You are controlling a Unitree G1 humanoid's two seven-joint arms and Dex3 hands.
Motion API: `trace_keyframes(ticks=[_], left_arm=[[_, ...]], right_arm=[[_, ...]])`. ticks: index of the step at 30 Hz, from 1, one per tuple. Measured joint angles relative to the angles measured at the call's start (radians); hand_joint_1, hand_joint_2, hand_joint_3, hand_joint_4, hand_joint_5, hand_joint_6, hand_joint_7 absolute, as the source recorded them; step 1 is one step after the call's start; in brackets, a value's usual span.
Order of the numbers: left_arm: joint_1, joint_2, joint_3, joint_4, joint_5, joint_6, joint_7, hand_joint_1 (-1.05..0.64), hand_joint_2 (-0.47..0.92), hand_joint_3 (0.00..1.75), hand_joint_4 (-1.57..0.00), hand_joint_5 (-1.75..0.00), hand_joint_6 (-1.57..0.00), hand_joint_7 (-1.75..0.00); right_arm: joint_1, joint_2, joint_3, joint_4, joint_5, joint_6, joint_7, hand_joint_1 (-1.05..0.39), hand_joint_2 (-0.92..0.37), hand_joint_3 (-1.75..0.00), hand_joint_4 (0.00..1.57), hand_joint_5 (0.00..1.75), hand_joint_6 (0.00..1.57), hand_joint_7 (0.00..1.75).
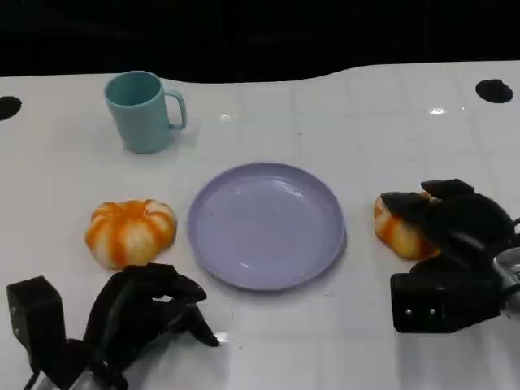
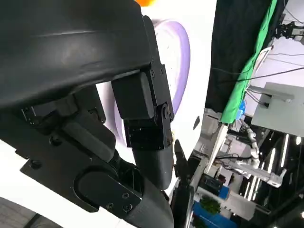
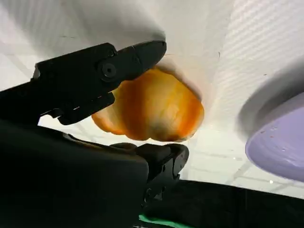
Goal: Grasp the bread from the table and place it into the plate.
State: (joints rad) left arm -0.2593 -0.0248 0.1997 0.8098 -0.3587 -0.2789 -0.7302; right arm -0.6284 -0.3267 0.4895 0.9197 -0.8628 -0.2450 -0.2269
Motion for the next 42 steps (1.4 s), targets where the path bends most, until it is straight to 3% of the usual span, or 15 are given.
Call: trace_keyframes(ticks=[5,7,9,10,13,14,15,17,18,20,23,28,30,33,42], left_arm=[[0.000,-0.001,0.000,0.000,0.000,0.000,0.000,-1.05,0.70,0.00,-1.57,-0.62,-1.57,-0.24],[0.000,-0.001,0.000,-0.001,0.000,0.000,0.000,-1.05,0.70,0.00,-1.57,-0.61,-1.57,-0.24],[0.001,-0.001,-0.001,-0.002,0.001,0.000,0.000,-1.05,0.70,0.00,-1.57,-0.61,-1.57,-0.24],[0.001,-0.001,-0.002,-0.004,0.001,0.000,0.000,-1.05,0.70,0.00,-1.57,-0.61,-1.57,-0.24],[0.002,-0.002,-0.002,-0.008,0.001,0.000,0.001,-1.05,0.70,0.00,-1.57,-0.61,-1.57,-0.24],[0.002,-0.002,-0.002,-0.010,0.000,0.001,0.000,-1.05,0.69,0.00,-1.57,-0.61,-1.57,-0.24],[0.002,-0.002,-0.002,-0.011,0.000,0.002,0.000,-1.05,0.69,0.00,-1.57,-0.60,-1.57,-0.23],[0.002,-0.002,-0.002,-0.011,0.000,0.002,0.000,-1.05,0.69,0.00,-1.57,-0.60,-1.57,-0.23],[0.002,-0.002,-0.002,-0.011,0.000,0.002,0.000,-1.05,0.69,0.00,-1.57,-0.60,-1.57,-0.23],[0.002,-0.002,-0.002,-0.011,0.000,0.002,0.000,-1.05,0.70,0.00,-1.57,-0.60,-1.57,-0.23],[0.002,-0.002,-0.002,-0.012,0.000,0.002,0.000,-1.05,0.70,0.00,-1.57,-0.61,-1.57,-0.23],[0.002,-0.002,-0.002,-0.015,0.000,0.002,0.000,-1.05,0.70,0.00,-1.57,-0.61,-1.57,-0.23],[0.003,-0.002,-0.003,-0.015,0.000,0.002,0.000,-1.05,0.70,0.00,-1.57,-0.61,-1.57,-0.23],[0.003,-0.002,-0.005,-0.015,0.001,0.002,0.000,-1.05,0.70,0.00,-1.57,-0.61,-1.57,-0.24],[0.003,-0.002,-0.007,-0.015,0.002,0.002,0.001,-1.05,0.70,0.00,-1.57,-0.61,-1.57,-0.24]], right_arm=[[-0.057,0.027,0.033,0.124,0.000,-0.021,-0.084,-0.26,-0.89,-0.01,0.65,0.12,0.62,0.05],[-0.072,0.035,0.037,0.159,0.001,-0.036,-0.115,-0.18,-0.89,0.00,0.98,0.26,0.86,0.08],[-0.079,0.038,0.038,0.189,0.005,-0.068,-0.172,-0.14,-0.88,0.00,1.10,0.59,1.11,0.09],[-0.079,0.038,0.038,0.203,0.011,-0.091,-0.210,-0.13,-0.88,0.00,1.10,0.72,1.18,0.09],[-0.082,0.038,0.051,0.240,0.010,-0.138,-0.303,-0.13,-0.90,-0.04,0.98,1.43,1.36,0.12],[-0.082,0.038,0.061,0.250,0.007,-0.148,-0.333,-0.14,-0.90,-0.11,0.93,1.59,1.36,0.23],[-0.083,0.038,0.072,0.257,0.001,-0.155,-0.359,-0.14,-0.87,-0.23,0.92,1.68,1.17,0.72],[-0.086,0.038,0.084,0.266,-0.009,-0.162,-0.394,-0.12,-0.70,-0.56,0.93,1.73,0.96,1.26],[-0.087,0.038,0.088,0.270,-0.009,-0.167,-0.414,-0.12,-0.58,-0.77,0.92,1.74,0.89,1.46],[-0.088,0.038,0.093,0.277,-0.009,-0.179,-0.448,-0.11,-0.50,-0.87,0.92,1.74,0.82,1.63],[-0.088,0.039,0.091,0.283,-0.003,-0.192,-0.487,-0.08,-0.45,-0.90,0.93,1.75,0.76,1.69],[-0.087,0.046,0.062,0.269,0.046,-0.237,-0.526,-0.07,-0.39,-1.11,0.95,1.75,0.81,1.59],[-0.086,0.051,0.042,0.251,0.073,-0.265,-0.538,-0.03,-0.32,-1.20,0.97,1.75,0.76,1.71],[-0.083,0.061,0.022,0.216,0.096,-0.302,-0.575,-0.02,-0.32,-1.30,1.00,1.75,0.75,1.74],[-0.063,0.085,-0.024,0.034,0.161,-0.399,-0.530,-0.05,-0.24,-1.54,1.04,1.75,0.79,1.75]])
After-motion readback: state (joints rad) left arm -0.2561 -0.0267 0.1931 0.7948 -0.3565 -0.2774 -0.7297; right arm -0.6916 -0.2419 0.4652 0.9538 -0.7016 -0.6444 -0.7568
